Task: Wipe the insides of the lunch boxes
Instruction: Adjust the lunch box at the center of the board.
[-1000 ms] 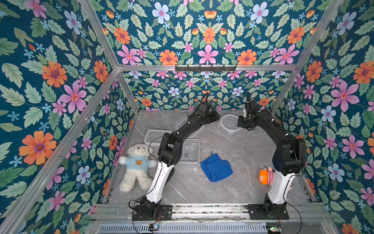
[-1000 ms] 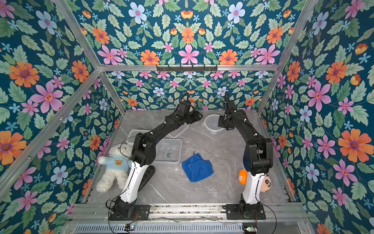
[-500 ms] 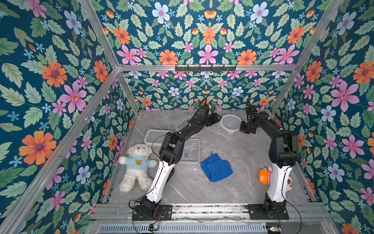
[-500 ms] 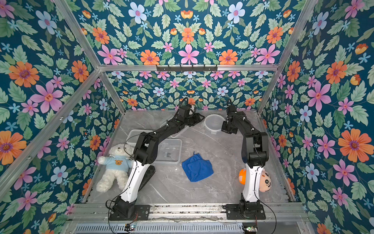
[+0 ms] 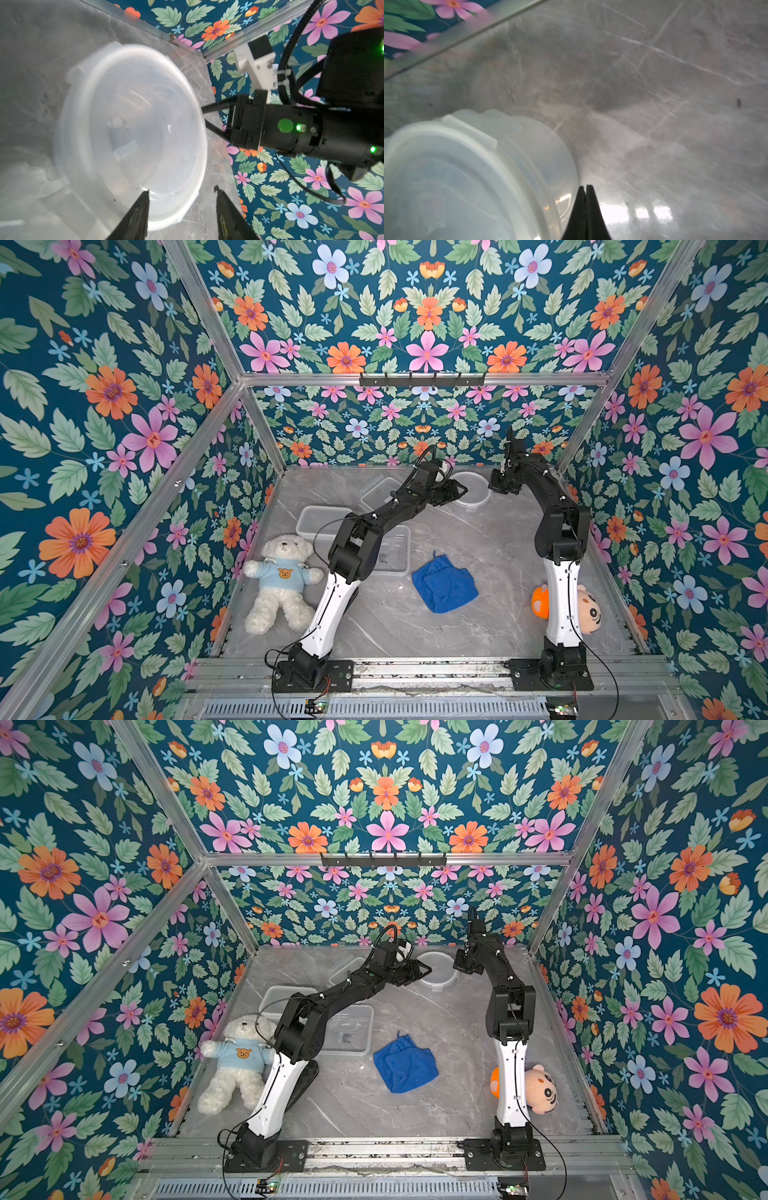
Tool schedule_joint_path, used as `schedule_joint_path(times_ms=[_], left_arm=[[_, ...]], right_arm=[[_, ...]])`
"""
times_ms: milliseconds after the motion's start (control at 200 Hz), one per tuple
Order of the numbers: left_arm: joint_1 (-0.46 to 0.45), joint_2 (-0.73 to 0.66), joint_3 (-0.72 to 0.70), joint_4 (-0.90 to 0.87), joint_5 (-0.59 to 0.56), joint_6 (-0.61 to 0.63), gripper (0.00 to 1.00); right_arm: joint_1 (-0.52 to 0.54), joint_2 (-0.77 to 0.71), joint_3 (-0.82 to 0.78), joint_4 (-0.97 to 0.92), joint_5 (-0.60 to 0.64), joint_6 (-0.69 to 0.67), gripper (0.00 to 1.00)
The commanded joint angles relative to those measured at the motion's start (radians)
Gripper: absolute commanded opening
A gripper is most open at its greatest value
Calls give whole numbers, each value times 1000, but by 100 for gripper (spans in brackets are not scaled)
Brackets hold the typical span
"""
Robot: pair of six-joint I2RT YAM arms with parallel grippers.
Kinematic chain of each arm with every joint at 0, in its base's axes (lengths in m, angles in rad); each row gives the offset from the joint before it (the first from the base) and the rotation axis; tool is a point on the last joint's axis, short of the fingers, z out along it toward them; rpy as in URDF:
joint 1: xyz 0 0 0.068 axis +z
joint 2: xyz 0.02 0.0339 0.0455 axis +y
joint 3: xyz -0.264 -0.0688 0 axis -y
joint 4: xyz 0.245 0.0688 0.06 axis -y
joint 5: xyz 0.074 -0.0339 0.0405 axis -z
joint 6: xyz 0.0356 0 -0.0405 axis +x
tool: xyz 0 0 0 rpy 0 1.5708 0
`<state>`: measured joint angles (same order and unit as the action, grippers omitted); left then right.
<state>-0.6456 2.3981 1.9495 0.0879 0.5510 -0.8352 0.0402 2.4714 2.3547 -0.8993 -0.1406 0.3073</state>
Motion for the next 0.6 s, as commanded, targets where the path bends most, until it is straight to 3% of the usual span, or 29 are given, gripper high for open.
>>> schedule_joint_path(times_ms=[0, 195, 255, 420, 595], left_arm=[[-30, -45, -49, -12, 25, 7, 53], [-68, -111, -120, 23, 73, -28, 53], [-56, -134, -85, 3, 68, -11, 53], [28, -162, 70, -166, -151, 134, 55], [144, -26, 187, -140, -160, 87, 55]], right_arm=[[7, 50, 93, -25, -150, -19, 0], [30, 80, 130, 27, -270, -28, 0], [29, 51, 101, 23, -239, -36, 0], [24, -211, -275, 179, -102, -23, 0], [25, -468, -589, 250, -30, 3, 0]])
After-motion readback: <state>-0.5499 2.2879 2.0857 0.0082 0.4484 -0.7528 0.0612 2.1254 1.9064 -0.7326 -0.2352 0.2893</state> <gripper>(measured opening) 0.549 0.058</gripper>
